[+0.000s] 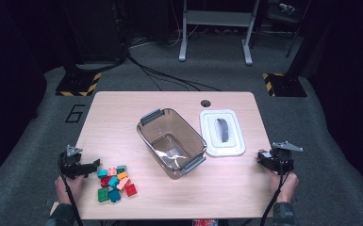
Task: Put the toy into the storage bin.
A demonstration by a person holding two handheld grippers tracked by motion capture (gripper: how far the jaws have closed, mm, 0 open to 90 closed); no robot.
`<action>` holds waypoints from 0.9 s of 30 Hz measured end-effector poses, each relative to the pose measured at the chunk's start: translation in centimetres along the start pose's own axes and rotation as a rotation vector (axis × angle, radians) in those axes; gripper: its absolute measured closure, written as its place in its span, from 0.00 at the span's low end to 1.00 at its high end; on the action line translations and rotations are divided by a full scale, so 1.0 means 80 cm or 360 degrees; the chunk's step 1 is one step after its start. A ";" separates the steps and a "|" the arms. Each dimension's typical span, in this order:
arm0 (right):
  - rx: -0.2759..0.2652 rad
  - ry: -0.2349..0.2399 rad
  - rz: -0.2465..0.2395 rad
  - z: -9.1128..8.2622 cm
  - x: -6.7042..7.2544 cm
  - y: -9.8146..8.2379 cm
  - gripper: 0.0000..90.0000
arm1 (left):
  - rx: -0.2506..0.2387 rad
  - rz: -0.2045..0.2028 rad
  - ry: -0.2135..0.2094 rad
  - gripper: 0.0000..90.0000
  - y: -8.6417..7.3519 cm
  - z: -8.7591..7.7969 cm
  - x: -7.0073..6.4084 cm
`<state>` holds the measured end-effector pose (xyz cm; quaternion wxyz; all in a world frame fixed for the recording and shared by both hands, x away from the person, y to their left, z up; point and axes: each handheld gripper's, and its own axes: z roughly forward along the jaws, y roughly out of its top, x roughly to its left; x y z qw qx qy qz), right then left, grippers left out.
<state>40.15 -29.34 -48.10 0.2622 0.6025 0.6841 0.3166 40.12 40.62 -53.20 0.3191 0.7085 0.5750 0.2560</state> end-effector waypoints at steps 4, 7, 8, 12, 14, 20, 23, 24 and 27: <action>0.0029 0.0031 -0.0010 -0.002 0.005 0.006 0.54 | 0.0000 0.0000 0.0000 0.09 0.000 0.000 0.000; 0.0029 0.0061 -0.0008 -0.004 0.008 0.009 0.54 | 0.0000 -0.0001 -0.0001 0.09 0.000 0.000 0.000; 0.0031 0.0063 -0.0009 -0.004 0.010 0.011 0.54 | 0.0000 -0.0001 0.0000 0.09 0.000 0.000 0.000; 0.0007 0.0098 -0.0009 -0.006 0.016 0.017 0.54 | 0.0000 0.0000 0.0000 0.09 0.000 0.000 0.000; -0.0002 0.0114 0.0000 -0.007 0.019 0.020 0.54 | -0.0001 0.0000 0.0000 0.09 0.000 0.000 0.000; -0.0017 0.0161 -0.0040 -0.009 0.034 0.033 0.54 | 0.0000 -0.0001 -0.0001 0.09 0.000 0.000 0.000; -0.0034 0.0189 -0.0057 -0.012 0.043 0.041 0.54 | 0.0000 -0.0001 0.0000 0.09 0.000 0.000 0.000; -0.0036 0.0198 -0.0064 -0.012 0.046 0.044 0.54 | 0.0000 0.0000 0.0000 0.09 0.000 0.000 0.000; -0.0051 0.0215 -0.0096 -0.015 0.055 0.053 0.54 | 0.0000 0.0000 -0.0001 0.09 0.000 0.000 0.000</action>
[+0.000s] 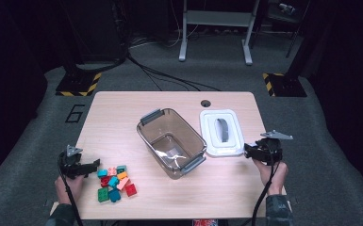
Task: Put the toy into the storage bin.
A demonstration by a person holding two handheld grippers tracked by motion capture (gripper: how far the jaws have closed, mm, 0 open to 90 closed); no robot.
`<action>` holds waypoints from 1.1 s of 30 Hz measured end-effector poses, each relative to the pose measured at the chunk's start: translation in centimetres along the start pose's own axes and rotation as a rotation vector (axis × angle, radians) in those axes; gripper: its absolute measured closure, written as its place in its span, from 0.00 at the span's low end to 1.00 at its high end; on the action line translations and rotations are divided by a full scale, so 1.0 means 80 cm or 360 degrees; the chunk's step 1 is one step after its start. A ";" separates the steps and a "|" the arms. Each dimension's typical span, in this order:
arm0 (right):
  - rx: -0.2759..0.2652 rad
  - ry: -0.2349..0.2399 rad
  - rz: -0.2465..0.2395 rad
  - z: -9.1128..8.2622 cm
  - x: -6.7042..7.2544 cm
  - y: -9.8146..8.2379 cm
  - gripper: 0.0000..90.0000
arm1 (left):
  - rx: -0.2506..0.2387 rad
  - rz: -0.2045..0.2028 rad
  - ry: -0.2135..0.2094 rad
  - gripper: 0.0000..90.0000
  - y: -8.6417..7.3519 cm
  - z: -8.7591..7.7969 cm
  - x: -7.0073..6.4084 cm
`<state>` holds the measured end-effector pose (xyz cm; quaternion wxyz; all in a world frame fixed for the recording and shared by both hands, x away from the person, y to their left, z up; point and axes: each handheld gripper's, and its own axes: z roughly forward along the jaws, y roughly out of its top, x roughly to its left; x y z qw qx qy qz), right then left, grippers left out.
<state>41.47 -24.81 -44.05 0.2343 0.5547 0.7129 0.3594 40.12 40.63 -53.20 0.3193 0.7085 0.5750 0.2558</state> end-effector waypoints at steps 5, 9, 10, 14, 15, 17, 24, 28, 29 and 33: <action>-0.0011 0.0048 -0.0024 0.000 0.015 0.015 0.54 | 0.0000 0.0000 0.0000 0.09 0.000 0.000 0.000; -0.0022 0.0083 -0.0069 0.001 0.027 0.027 0.54 | 0.0000 0.0000 0.0000 0.09 0.000 0.000 0.000; -0.0024 0.0084 -0.0069 0.002 0.030 0.029 0.54 | 0.0001 0.0000 0.0000 0.09 0.000 0.000 0.000; -0.0027 0.0123 -0.0088 0.004 0.042 0.040 0.54 | 0.0001 0.0000 0.0000 0.09 0.000 0.000 0.000; -0.0029 0.0135 -0.0094 0.005 0.045 0.043 0.54 | 0.0000 0.0000 0.0000 0.09 0.000 0.000 0.000; -0.0031 0.0153 -0.0106 0.006 0.051 0.049 0.54 | 0.0001 0.0000 0.0000 0.09 0.000 0.000 0.000; -0.0051 0.0196 -0.0165 0.007 0.072 0.069 0.54 | 0.0001 0.0000 0.0000 0.09 0.000 0.000 0.000; -0.0061 0.0213 -0.0196 0.007 0.084 0.083 0.54 | 0.0000 0.0000 0.0000 0.09 0.000 0.000 0.000; -0.0067 0.0218 -0.0202 0.007 0.087 0.086 0.54 | 0.0000 0.0000 0.0000 0.09 0.000 0.000 0.000; -0.0084 0.0236 -0.0237 0.006 0.099 0.099 0.54 | 0.0000 0.0000 0.0000 0.09 0.000 0.000 0.000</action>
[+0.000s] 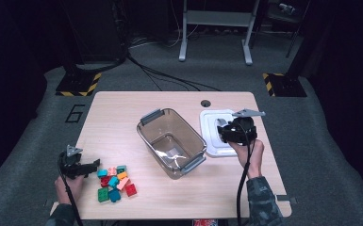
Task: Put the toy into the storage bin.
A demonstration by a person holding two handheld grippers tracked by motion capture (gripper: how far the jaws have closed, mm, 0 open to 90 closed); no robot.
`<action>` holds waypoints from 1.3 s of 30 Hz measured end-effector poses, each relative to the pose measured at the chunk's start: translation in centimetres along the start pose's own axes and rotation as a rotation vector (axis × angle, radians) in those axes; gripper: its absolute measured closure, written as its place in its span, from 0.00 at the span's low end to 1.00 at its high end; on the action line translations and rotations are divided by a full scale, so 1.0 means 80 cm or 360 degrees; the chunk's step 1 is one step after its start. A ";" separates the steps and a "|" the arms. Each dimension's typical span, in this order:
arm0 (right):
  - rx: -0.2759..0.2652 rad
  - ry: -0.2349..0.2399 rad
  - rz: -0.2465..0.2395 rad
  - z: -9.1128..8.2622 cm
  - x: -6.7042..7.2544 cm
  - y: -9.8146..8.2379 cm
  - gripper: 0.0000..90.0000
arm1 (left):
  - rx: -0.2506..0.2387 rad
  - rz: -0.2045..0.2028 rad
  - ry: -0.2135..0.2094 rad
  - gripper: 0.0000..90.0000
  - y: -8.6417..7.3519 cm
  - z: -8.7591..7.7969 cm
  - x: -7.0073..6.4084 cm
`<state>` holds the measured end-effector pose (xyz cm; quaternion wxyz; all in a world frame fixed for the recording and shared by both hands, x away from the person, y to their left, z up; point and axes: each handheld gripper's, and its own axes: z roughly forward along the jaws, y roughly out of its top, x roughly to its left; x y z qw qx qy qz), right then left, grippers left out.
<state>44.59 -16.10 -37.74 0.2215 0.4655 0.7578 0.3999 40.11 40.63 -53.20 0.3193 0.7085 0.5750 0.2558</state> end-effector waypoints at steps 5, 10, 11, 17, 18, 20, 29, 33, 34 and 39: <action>-0.0016 0.0016 -0.0044 0.002 0.012 0.019 0.54 | 0.0000 0.0000 0.0000 0.09 0.000 0.000 0.000; -0.0035 0.0021 -0.0105 0.005 0.027 0.038 0.54 | 0.0000 0.0000 0.0000 0.09 0.000 0.000 0.000; -0.0035 0.0029 -0.0108 0.005 0.030 0.042 0.54 | 0.0000 0.0000 0.0000 0.09 0.000 0.000 0.000; -0.0051 0.0076 -0.0178 0.011 0.052 0.058 0.54 | 0.0001 0.0000 -0.0001 0.09 0.000 0.000 0.000; -0.0049 0.0083 -0.0167 0.012 0.054 0.058 0.54 | 0.0000 0.0000 0.0000 0.09 0.000 0.000 0.000; -0.0042 0.0105 -0.0203 0.017 0.063 0.061 0.54 | -0.0001 0.0000 0.0000 0.09 0.000 0.000 0.000; 0.0006 0.0191 -0.0305 0.031 0.099 0.057 0.54 | 0.0000 0.0000 -0.0001 0.09 0.000 0.000 0.000; 0.0039 0.0221 -0.0329 0.033 0.114 0.052 0.54 | 0.0000 0.0000 -0.0001 0.09 0.000 0.000 0.000; 0.0039 0.0234 -0.0339 0.034 0.117 0.051 0.54 | 0.0000 0.0000 -0.0001 0.09 0.000 0.000 0.000; 0.0061 0.0272 -0.0383 0.036 0.130 0.043 0.54 | 0.0001 0.0000 -0.0002 0.09 0.000 0.000 0.000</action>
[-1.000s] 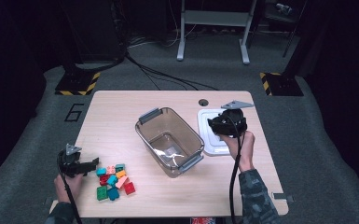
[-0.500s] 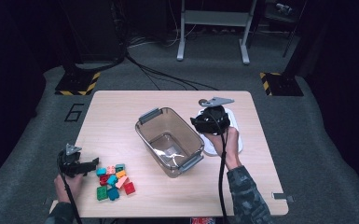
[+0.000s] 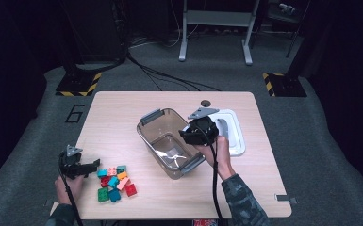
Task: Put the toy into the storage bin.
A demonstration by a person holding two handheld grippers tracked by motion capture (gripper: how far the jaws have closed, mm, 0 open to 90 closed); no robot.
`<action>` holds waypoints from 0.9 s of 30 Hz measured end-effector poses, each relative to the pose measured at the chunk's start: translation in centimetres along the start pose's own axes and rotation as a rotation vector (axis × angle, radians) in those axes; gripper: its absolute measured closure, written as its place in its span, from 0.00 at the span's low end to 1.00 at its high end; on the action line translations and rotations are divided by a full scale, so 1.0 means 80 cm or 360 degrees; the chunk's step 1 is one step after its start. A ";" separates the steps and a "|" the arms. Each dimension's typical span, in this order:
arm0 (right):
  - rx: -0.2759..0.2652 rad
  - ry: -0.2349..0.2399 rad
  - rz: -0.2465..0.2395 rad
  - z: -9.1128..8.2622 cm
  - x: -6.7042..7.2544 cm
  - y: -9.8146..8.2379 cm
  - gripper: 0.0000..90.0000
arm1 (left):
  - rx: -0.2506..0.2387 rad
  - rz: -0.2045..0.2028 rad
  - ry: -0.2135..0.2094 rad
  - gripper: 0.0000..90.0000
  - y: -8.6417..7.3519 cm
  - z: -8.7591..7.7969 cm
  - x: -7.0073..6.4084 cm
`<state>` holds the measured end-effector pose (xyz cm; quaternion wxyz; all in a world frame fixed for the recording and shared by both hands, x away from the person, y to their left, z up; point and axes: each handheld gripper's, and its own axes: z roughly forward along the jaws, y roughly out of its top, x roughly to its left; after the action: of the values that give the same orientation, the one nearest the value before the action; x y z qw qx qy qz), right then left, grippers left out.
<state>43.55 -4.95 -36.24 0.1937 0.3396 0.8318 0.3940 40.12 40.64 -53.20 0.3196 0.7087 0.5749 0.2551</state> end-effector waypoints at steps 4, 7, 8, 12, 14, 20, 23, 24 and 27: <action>0.0006 0.0027 0.0050 0.001 0.006 -0.009 0.54 | -0.0001 0.0000 0.0001 0.09 0.000 0.000 0.000; 0.0034 0.0038 0.0057 0.002 0.008 -0.019 0.54 | 0.0001 0.0001 -0.0001 0.09 0.000 0.000 0.000; 0.0041 0.0038 0.0071 0.002 0.008 -0.022 0.54 | 0.0002 0.0001 -0.0002 0.09 0.000 0.000 0.000; 0.0065 0.0038 0.0122 -0.002 0.007 -0.032 0.54 | 0.0001 0.0000 -0.0002 0.09 0.000 0.000 0.000; 0.0085 0.0032 0.0129 -0.004 0.007 -0.037 0.54 | 0.0001 0.0001 -0.0002 0.09 0.000 0.000 0.000; 0.0091 0.0033 0.0180 -0.009 0.006 -0.051 0.54 | 0.0001 0.0000 -0.0001 0.09 0.000 0.000 0.000; 0.0093 0.0036 0.0185 -0.010 0.005 -0.056 0.53 | 0.0001 0.0000 -0.0002 0.09 0.000 0.000 0.000; 0.0102 0.0033 0.0201 -0.010 0.006 -0.057 0.53 | -0.0001 -0.0001 0.0000 0.09 0.000 0.000 0.000; 0.0107 0.0027 0.0189 -0.010 0.006 -0.060 0.53 | 0.0002 0.0001 -0.0001 0.09 0.000 0.000 0.000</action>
<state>40.79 -7.25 -39.52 0.1513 0.3913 0.8246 0.3794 40.11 40.65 -53.19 0.3193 0.7092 0.5748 0.2545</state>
